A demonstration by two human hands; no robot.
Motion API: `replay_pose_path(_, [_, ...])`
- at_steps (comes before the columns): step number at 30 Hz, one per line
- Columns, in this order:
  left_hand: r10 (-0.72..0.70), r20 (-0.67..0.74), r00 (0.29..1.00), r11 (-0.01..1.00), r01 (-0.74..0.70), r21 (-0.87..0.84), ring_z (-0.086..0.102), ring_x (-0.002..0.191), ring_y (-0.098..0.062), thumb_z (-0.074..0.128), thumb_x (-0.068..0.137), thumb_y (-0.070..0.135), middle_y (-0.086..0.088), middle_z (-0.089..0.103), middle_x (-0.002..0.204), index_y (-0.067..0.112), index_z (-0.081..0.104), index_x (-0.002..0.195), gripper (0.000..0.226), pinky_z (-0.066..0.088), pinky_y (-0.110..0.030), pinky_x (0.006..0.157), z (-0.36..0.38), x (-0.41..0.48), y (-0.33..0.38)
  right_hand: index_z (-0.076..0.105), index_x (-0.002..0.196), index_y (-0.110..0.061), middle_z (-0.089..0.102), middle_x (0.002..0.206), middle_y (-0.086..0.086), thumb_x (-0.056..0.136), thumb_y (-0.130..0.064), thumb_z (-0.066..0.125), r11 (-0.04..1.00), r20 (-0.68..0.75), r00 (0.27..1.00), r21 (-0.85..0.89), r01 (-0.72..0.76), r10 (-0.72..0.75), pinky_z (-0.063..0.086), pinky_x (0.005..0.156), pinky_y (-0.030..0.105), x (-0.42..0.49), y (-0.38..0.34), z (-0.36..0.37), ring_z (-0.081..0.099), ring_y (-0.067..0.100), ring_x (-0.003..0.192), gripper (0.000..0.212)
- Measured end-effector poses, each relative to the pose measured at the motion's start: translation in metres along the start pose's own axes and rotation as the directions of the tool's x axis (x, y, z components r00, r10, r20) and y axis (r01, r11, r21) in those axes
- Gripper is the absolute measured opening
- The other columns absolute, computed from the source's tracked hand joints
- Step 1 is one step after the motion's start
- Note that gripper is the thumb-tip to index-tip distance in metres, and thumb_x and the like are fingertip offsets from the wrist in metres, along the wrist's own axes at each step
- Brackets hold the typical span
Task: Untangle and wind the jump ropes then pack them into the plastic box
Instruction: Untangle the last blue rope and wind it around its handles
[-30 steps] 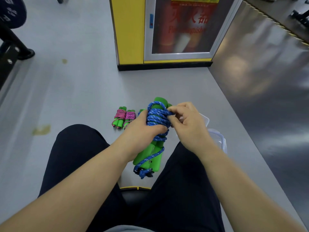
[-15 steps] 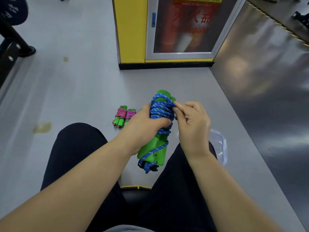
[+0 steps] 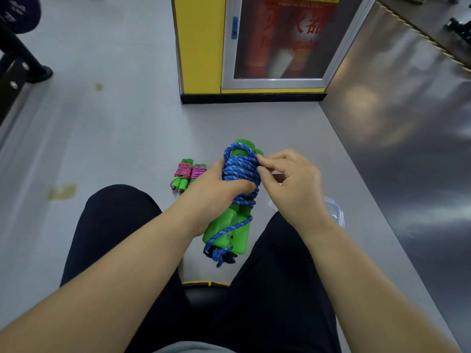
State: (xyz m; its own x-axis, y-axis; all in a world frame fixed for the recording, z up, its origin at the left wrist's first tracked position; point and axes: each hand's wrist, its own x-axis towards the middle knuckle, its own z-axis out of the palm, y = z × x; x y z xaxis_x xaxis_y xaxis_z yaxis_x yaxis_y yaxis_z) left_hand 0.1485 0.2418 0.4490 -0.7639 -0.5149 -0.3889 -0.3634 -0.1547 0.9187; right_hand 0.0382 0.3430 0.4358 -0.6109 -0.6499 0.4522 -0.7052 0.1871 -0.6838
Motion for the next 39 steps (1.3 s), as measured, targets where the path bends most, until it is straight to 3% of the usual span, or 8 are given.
replay_pose_path(6, [-0.008,0.039,0.999,0.999,0.007,0.035,0.07,0.085,-0.027,0.072,0.054,0.039,-0.003,0.072,0.095,0.032,0.059,0.104,0.052,0.055,-0.05,0.083,0.0,0.001,-0.001,0.072,0.1,-0.007,0.057,0.08,-0.014,0.079,-0.012,0.07,0.999,0.101,0.995,0.045,-0.005,0.001,0.05,0.069,0.011,0.008,0.006,-0.013,0.058,0.004,0.08,0.021])
replay_pose_path(10, [-0.025,0.044,0.999,0.999,0.023,0.046,0.07,0.086,-0.029,0.072,0.045,0.045,-0.005,0.071,0.096,0.031,0.058,0.106,0.063,0.054,-0.051,0.083,0.001,0.002,-0.004,0.074,0.095,-0.005,0.065,0.08,0.003,0.078,-0.015,0.069,0.993,0.129,0.987,-0.045,0.106,-0.099,0.052,0.066,0.017,0.009,0.01,-0.014,0.059,0.008,0.073,0.019])
replay_pose_path(14, [-0.013,0.033,0.999,0.998,0.011,0.069,0.07,0.085,-0.027,0.071,0.052,0.04,-0.004,0.071,0.094,0.031,0.058,0.104,0.054,0.054,-0.051,0.083,0.004,0.001,-0.001,0.073,0.087,-0.001,0.065,0.075,0.008,0.077,-0.008,0.062,0.97,0.079,0.98,-0.148,0.193,-0.183,0.055,0.056,0.035,0.01,0.009,-0.008,0.06,0.017,0.061,0.017])
replay_pose_path(17, [-0.004,0.034,0.999,0.993,0.0,0.122,0.07,0.084,-0.025,0.069,0.054,0.041,-0.002,0.071,0.093,0.032,0.057,0.105,0.053,0.055,-0.049,0.082,0.004,0.001,0.002,0.069,0.079,-0.001,0.06,0.069,0.007,0.077,-0.013,0.053,0.954,0.083,0.976,-0.208,0.214,-0.201,0.049,0.054,0.031,0.015,0.008,-0.006,0.052,0.016,0.056,0.02])
replay_pose_path(25, [-0.002,-0.01,1.0,0.98,0.004,0.2,0.069,0.083,-0.023,0.067,0.057,0.042,0.0,0.07,0.092,0.033,0.056,0.1,0.046,0.055,-0.048,0.08,0.009,0.0,0.002,0.062,0.079,-0.007,0.046,0.067,-0.009,0.073,-0.01,0.054,0.99,0.164,0.986,-0.138,0.032,-0.009,0.035,0.06,0.007,0.013,0.007,-0.008,0.038,0.009,0.056,0.011])
replay_pose_path(30, [-0.023,-0.004,1.0,0.976,0.024,0.216,0.068,0.084,-0.021,0.068,0.058,0.039,-0.001,0.069,0.094,0.03,0.055,0.101,0.046,0.055,-0.047,0.081,0.013,-0.003,0.0,0.061,0.077,-0.011,0.047,0.063,-0.015,0.073,-0.003,0.06,0.989,0.255,0.958,-0.09,-0.115,0.134,0.036,0.056,0.01,0.015,0.01,-0.013,0.045,0.003,0.057,0.009])
replay_pose_path(35, [-0.013,-0.028,1.0,0.971,0.019,0.24,0.067,0.085,-0.02,0.071,0.067,0.037,0.001,0.068,0.094,0.031,0.055,0.103,0.04,0.054,-0.045,0.084,0.01,0.0,0.0,0.066,0.085,-0.01,0.044,0.075,-0.008,0.082,-0.009,0.06,0.976,0.285,0.957,-0.219,0.005,0.06,0.032,0.059,0.01,0.012,0.01,-0.012,0.041,0.002,0.06,0.006])
replay_pose_path(39, [0.001,-0.045,0.999,0.963,0.011,0.269,0.066,0.085,-0.019,0.071,0.072,0.033,0.002,0.067,0.094,0.03,0.055,0.104,0.037,0.053,-0.045,0.084,0.011,0.002,0.002,0.065,0.085,-0.004,0.047,0.076,-0.002,0.082,-0.01,0.06,0.935,0.299,0.952,-0.353,0.04,0.072,0.039,0.064,0.03,0.013,0.005,-0.013,0.045,0.016,0.068,0.008])
